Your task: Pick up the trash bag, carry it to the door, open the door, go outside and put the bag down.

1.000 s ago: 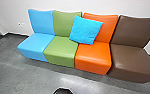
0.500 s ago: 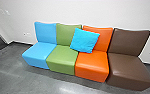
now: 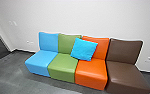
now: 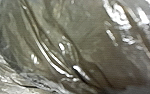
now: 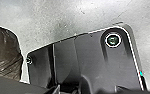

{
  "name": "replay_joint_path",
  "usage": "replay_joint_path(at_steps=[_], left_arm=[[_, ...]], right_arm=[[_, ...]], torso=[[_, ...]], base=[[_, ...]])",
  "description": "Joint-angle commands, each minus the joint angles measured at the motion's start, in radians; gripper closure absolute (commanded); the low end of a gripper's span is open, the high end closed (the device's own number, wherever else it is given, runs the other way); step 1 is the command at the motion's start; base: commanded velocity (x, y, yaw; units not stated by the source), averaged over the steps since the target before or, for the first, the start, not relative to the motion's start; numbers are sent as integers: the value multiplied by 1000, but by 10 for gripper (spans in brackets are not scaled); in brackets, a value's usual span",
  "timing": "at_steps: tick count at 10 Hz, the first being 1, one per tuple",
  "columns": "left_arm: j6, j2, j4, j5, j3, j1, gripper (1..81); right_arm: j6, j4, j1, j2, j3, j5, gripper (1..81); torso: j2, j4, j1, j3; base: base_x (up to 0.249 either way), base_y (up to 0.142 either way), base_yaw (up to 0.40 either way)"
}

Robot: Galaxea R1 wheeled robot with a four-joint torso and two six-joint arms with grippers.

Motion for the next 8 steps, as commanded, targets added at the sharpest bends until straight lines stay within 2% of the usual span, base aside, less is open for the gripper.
replay_joint_path(at_steps=[1, 4, 5, 6, 8], left_arm=[[20, 41, -6, 44, -67, -14, 811], [25, 120, 6, 26, -125, 14, 811], [25, 140, 7, 27, -137, 15, 811], [25, 163, 9, 27, -160, 18, 811], [33, 227, 9, 27, -249, 31, 811]], right_arm=[[-4, -40, -4, 18, -49, -51, 10], [-4, -62, -25, 86, -131, -51, 10], [-4, -63, -25, 95, -140, -52, 10], [-4, -68, -28, 104, -145, -51, 10], [-4, -79, -31, 133, -169, -52, 10]], torso=[[97, 0, -62, 95], [202, 0, -133, 203], [238, 0, -156, 141], [272, 0, -180, 169], [330, 0, -218, 186]], base=[[0, 0, 0], [0, 0, 0], [0, 0, 0], [0, 0, 0], [0, 0, 0]])
